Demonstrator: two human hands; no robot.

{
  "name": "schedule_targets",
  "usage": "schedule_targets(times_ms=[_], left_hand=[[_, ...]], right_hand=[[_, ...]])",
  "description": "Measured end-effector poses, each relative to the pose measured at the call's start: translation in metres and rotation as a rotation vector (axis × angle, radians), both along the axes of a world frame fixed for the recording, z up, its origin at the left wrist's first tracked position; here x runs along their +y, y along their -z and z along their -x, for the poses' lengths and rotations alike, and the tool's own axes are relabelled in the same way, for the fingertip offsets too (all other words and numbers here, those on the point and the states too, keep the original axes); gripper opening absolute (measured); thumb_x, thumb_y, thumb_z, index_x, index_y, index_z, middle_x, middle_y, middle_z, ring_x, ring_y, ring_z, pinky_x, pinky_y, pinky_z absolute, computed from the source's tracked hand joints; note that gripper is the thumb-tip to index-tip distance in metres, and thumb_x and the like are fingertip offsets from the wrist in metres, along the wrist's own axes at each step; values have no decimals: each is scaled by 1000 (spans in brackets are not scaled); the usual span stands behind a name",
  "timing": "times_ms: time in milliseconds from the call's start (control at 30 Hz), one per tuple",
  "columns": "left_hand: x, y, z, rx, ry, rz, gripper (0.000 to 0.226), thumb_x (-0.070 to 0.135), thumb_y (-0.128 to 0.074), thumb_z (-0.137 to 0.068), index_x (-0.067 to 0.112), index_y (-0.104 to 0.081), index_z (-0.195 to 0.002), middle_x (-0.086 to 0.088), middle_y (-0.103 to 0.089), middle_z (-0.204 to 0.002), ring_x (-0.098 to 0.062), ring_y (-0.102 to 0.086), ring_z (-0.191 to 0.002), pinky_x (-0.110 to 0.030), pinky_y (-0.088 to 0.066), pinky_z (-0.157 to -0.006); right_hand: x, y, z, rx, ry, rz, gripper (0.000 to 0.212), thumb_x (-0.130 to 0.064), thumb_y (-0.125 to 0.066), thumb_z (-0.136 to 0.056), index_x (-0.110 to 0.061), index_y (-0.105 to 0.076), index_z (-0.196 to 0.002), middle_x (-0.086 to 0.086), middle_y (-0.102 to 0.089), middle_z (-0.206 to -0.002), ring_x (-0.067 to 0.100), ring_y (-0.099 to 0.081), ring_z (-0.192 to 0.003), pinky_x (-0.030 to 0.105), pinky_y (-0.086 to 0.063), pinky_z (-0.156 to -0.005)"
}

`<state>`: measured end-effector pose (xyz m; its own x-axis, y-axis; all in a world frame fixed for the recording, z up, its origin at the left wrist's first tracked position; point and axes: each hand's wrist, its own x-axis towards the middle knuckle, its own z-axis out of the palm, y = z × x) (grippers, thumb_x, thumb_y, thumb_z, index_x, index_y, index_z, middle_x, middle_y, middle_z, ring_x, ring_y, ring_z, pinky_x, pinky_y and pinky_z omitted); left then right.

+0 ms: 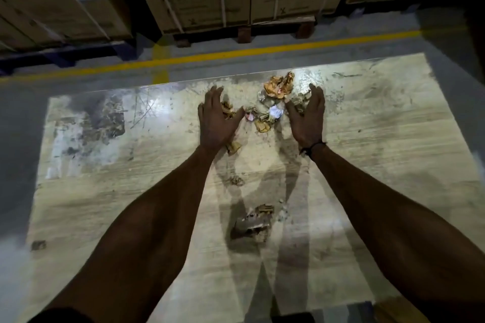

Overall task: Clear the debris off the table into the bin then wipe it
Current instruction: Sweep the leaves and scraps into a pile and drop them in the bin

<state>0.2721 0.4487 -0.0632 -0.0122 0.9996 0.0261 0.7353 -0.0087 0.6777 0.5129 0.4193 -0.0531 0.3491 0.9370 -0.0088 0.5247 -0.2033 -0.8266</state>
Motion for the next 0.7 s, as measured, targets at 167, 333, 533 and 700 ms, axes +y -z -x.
schedule_targets(times_ms=[167, 333, 533, 700], left_hand=[[39, 7, -13, -57, 134, -69, 77, 64, -57, -98, 17, -42, -157, -3, -42, -164, -23, -43, -147, -49, -36, -121], [69, 3, -24, -2, 388, -60, 72, 57, -49, -105, 18, -32, -164, -1, -31, -171, -18, -29, -156, -41, -26, -127], [70, 2, -24, 8, 513, -112, 55, 49, -46, -108, 24, -46, -157, 1, -50, -159, -19, -47, -144, -36, -39, -114], [47, 7, -19, -33, 529, -107, 51, 52, -50, -106, 26, -55, -150, 2, -63, -146, -18, -64, -125, -39, -53, -101]], right_hand=[[54, 9, -6, -31, -69, -44, 77, -49, -58, -98, -5, -36, -158, 17, -33, -166, 28, -28, -156, 21, -18, -121], [72, 16, -12, -175, -284, -103, 62, -45, -54, -105, -13, -44, -158, 8, -39, -165, 21, -33, -155, 30, -24, -125], [58, 12, -5, -197, -453, -160, 45, -32, -50, -110, -19, -52, -152, 3, -53, -156, 9, -40, -146, 27, -31, -120], [34, 17, 8, -183, -426, -133, 44, -40, -47, -110, -23, -55, -150, 3, -57, -152, 19, -49, -145, 42, -43, -115]])
